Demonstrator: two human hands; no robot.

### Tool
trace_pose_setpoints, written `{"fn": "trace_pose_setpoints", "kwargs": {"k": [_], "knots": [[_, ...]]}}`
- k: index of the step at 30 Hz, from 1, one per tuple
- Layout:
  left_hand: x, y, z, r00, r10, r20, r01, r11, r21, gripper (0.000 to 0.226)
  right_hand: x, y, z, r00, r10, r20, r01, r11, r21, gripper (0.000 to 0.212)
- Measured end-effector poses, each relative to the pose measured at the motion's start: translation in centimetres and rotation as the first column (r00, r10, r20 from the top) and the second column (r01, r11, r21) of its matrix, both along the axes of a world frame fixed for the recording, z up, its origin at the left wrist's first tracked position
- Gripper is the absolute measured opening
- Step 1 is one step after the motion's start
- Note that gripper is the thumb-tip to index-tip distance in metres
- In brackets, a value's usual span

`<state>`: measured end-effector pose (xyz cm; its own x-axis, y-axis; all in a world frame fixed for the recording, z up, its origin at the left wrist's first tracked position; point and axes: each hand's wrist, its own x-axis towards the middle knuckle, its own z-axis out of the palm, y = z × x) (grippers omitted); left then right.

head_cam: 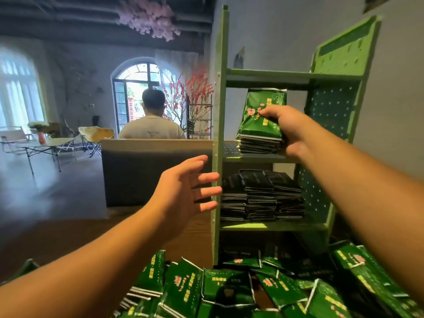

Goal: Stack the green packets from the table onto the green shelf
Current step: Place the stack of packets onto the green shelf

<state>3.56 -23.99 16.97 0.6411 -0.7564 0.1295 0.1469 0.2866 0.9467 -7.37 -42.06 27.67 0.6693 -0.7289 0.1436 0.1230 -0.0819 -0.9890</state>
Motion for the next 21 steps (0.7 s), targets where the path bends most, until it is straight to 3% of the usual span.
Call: {"fn": "trace_pose_setpoints", "kwargs": {"k": [8,13,21], "knots": [[3.1,1.9,-0.1,0.997,0.074,0.008,-0.074,0.996,0.050,0.035,3.3,-1.1,1.6,0.968,-0.012,-0.250,0.026,0.998,0.052,0.027],[4.0,2.1,-0.3,0.995,0.094,0.042,-0.096,0.993,0.066,0.034,5.2,-1.6,2.0,0.948,0.003,-0.319,0.024,0.996,0.081,0.034],[4.1,1.8,-0.7,0.988,0.094,0.119,-0.105,0.990,0.090,0.045,6.7,-1.9,2.2,0.893,-0.055,-0.446,0.031,0.998,-0.062,0.036]]}}
